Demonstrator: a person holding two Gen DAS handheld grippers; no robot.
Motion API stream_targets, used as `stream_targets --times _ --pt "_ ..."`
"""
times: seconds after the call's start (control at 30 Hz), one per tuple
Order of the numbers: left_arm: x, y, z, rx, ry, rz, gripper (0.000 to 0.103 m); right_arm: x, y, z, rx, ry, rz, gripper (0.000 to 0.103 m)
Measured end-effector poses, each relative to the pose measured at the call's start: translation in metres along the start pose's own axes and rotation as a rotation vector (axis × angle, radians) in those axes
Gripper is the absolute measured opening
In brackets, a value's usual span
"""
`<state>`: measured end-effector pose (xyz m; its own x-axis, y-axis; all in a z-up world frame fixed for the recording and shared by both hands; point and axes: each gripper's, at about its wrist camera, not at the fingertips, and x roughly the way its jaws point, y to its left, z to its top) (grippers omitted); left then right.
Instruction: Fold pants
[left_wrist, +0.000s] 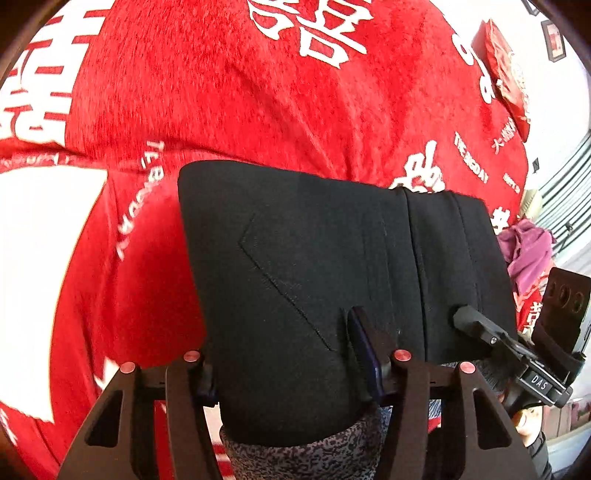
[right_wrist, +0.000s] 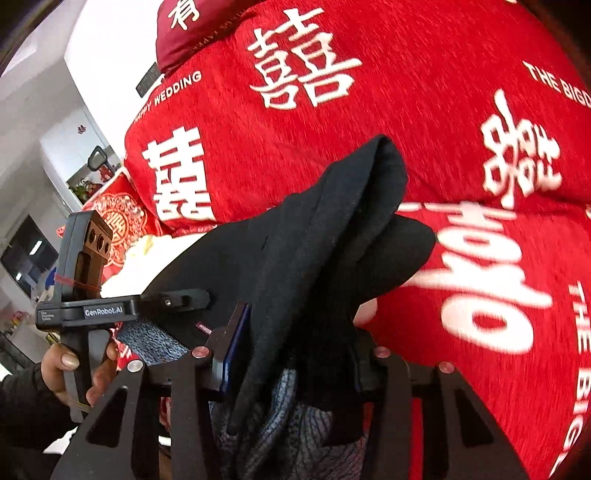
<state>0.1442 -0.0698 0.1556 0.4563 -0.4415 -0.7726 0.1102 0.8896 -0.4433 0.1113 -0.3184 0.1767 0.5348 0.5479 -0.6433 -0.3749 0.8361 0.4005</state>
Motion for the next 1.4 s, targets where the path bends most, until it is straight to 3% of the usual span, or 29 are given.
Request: stream_targets --times 0.07,0.2,0.23,0.27,0.3,0.37,0.47,0.53,0.63,0.77,0.8,0.87,0.93,1.0,1.07,1.17,1.27,1.4 --pt "0.011 0.009 0.013 -0.012 0.009 0.008 0.058 0.012 -0.008 0.014 0.007 0.003 0.007 0.049" --pt "0.066 0.047 0.025 -0.102 0.124 0.070 0.059 0.064 -0.045 0.027 0.107 0.101 0.000 0.056" --pt "0.077 0.056 0.024 -0.121 0.163 0.095 0.063 0.083 -0.055 0.023 0.137 0.158 -0.030 0.057" --pt "0.087 0.070 0.021 -0.164 0.194 0.088 0.081 0.096 -0.061 0.019 0.156 0.200 -0.071 0.067" --pt "0.088 0.077 0.019 -0.192 0.193 0.078 0.088 0.108 -0.068 0.012 0.166 0.238 -0.140 0.078" --pt "0.078 0.086 0.017 -0.224 0.175 0.060 0.089 0.112 -0.077 0.006 0.198 0.251 -0.133 0.083" --pt "0.049 0.083 0.020 -0.194 0.117 0.102 0.089 0.080 -0.079 0.005 0.235 0.174 -0.150 0.083" --pt "0.021 0.074 0.019 -0.194 0.043 0.070 0.089 0.045 -0.060 0.008 0.173 0.075 -0.165 0.083" --pt "0.003 0.048 0.010 -0.158 0.026 -0.040 0.089 0.007 -0.012 0.002 0.014 -0.010 -0.034 0.086" --pt "0.023 0.014 -0.008 -0.059 0.068 -0.073 0.090 0.025 0.022 -0.022 -0.145 0.078 -0.020 0.086" --pt "0.033 0.012 -0.017 -0.039 0.082 -0.050 0.099 0.036 0.018 -0.028 -0.142 0.112 -0.047 0.086" --pt "0.055 0.016 -0.029 -0.039 0.149 -0.046 0.100 0.061 -0.003 -0.042 -0.093 0.216 -0.131 0.086" --pt "0.056 0.008 -0.032 0.005 0.141 0.005 0.100 0.068 -0.017 -0.050 -0.024 0.237 -0.100 0.086" --pt "0.040 -0.003 -0.025 0.031 0.115 0.004 0.100 0.056 -0.010 -0.044 -0.036 0.211 -0.091 0.086" --pt "0.018 -0.009 -0.008 0.034 0.058 -0.052 0.100 0.036 0.002 -0.030 -0.073 0.153 -0.093 0.086" --pt "0.004 -0.017 0.034 0.044 -0.017 -0.047 0.102 0.015 0.013 0.001 -0.136 0.061 -0.082 0.094" --pt "0.027 -0.009 0.068 0.025 0.006 0.004 0.102 0.024 0.014 0.039 -0.187 0.021 -0.106 0.098" --pt "0.077 0.020 0.090 -0.080 0.098 0.031 0.102 0.073 -0.002 0.079 -0.173 0.070 -0.068 0.099"
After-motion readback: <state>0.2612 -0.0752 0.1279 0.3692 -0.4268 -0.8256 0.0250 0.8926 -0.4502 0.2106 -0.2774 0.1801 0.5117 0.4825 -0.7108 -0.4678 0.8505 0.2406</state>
